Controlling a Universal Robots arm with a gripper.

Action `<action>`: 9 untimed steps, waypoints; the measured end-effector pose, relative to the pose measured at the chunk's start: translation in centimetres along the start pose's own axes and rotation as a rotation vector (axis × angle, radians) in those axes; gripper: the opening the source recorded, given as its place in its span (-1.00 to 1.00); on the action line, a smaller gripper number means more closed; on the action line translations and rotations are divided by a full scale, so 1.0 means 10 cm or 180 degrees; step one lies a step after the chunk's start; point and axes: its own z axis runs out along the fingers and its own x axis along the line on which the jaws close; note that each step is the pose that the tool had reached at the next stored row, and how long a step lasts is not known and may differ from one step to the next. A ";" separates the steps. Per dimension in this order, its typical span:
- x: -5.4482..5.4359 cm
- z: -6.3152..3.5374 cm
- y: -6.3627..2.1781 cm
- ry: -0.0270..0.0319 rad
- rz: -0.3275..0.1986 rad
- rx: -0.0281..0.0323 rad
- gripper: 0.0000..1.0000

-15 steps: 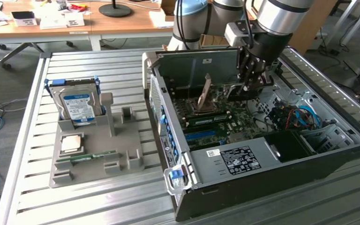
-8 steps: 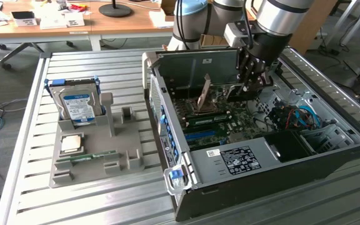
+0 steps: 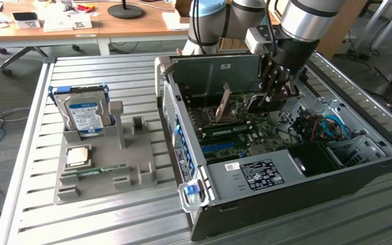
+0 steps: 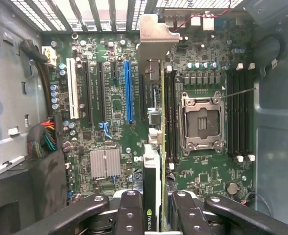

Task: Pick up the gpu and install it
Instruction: 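Insert the gpu into the slot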

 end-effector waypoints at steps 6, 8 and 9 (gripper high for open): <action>0.02 0.062 -0.001 0.0000 0.0000 0.0000 -0.46; 0.02 0.067 -0.001 0.0011 0.0000 0.0001 -0.46; 0.02 0.068 -0.002 0.0029 -0.0001 0.0002 -0.46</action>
